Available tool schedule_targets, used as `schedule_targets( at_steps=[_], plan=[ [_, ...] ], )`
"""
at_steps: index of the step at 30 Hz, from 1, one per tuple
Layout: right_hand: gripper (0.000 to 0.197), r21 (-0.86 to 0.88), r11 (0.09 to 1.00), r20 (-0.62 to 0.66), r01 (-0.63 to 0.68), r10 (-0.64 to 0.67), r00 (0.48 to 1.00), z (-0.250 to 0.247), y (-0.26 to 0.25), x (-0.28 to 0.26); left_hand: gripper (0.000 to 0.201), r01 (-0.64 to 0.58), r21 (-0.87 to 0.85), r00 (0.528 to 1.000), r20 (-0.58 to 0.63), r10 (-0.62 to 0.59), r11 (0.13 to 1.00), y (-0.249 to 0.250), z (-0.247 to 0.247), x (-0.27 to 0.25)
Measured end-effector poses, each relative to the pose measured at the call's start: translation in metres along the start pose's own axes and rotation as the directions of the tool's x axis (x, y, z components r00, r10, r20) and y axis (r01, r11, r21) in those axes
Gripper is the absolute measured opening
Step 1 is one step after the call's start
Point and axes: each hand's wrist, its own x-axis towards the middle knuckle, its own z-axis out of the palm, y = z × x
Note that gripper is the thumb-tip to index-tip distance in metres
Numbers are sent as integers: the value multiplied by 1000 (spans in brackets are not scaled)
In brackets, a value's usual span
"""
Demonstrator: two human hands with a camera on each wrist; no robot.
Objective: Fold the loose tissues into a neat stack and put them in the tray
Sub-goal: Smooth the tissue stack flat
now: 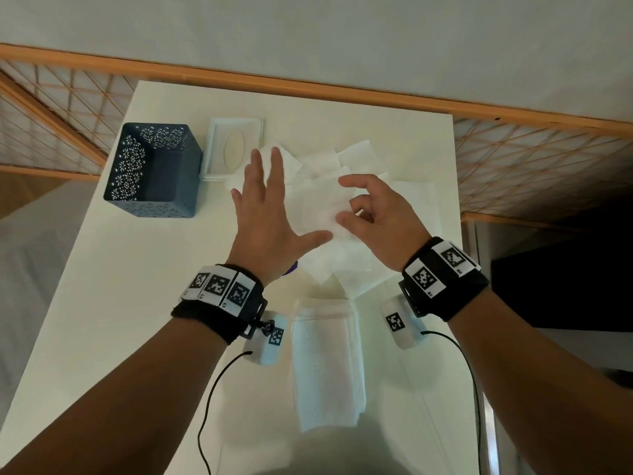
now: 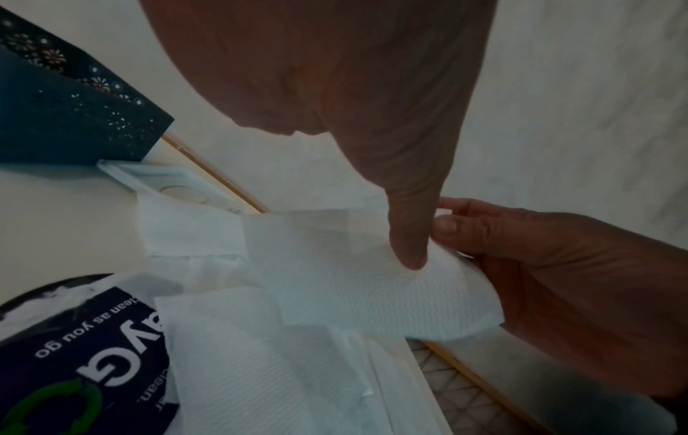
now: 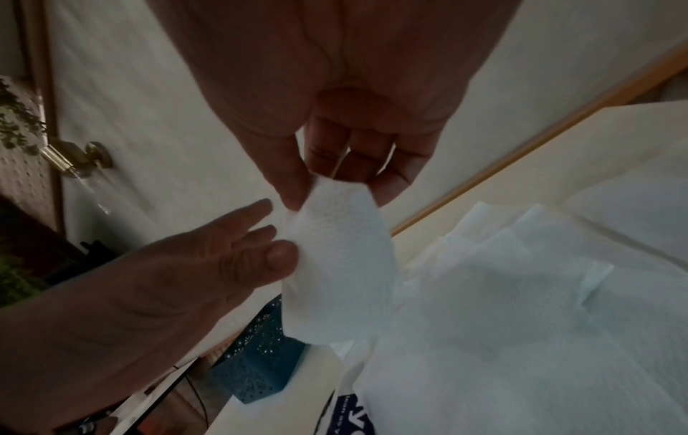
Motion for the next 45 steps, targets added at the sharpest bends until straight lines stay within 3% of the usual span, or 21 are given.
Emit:
schedule_targets(
  at_steps=[1, 3, 5, 7, 11, 14, 17, 20, 25, 29, 32, 37, 41, 45],
  plan=[
    [45, -2, 1000, 2, 11, -11, 1000, 0, -2, 1, 124, -17, -11, 999, 44, 17, 1000, 0, 0, 0],
    [44, -1, 999, 10, 34, -34, 999, 1, -4, 1, 79, -20, -114, 992, 120, 34, 993, -1, -1, -2],
    [44, -30, 998, 26, 61, -60, 998, 0, -6, 2, 30, 8, -254, 991, 131, 26, 967, -3, -1, -5],
    [43, -41, 997, 30, 71, -70, 997, -3, -9, 4, 1, 55, -357, 993, 122, -11, 932, -5, -1, -6],
    [36, -29, 1000, -97, 3, -6, 995, -16, 6, 20, 7, 116, -368, 993, 23, -116, 922, -18, -4, -9],
    [18, -134, 975, -235, -179, 144, 961, -25, 42, 39, 5, 184, -409, 974, -50, -223, 894, -34, -8, -12],
    [27, -239, 868, -192, -435, 397, 897, -21, 77, 52, 5, 239, -440, 951, -73, -300, 865, -46, -10, -17],
    [38, -291, 786, -142, -546, 529, 837, -9, 93, 57, 8, 268, -457, 938, -77, -338, 848, -52, -10, -24],
    [48, -320, 730, -224, -604, 561, 797, 10, 102, 68, 7, 311, -443, 928, -51, -370, 841, -55, -8, -34],
    [89, -361, 667, -284, -651, 587, 758, 26, 104, 69, 9, 345, -420, 920, -29, -392, 839, -57, -6, -37],
    [65, -419, 640, -273, -644, 588, 762, 33, 105, 70, 10, 353, -411, 917, -28, -399, 840, -58, -5, -39],
    [34, -410, 673, -220, -616, 582, 783, 33, 102, 69, 10, 380, -404, 903, -33, -428, 832, -63, -6, -46],
    [73, -257, 717, -285, -648, 584, 760, 32, 105, 65, 10, 393, -434, 892, -35, -451, 811, -67, -8, -54],
    [76, -222, 735, -247, -640, 593, 766, 29, 103, 69, 10, 393, -424, 890, -45, -453, 816, -70, -9, -63]
  ],
)
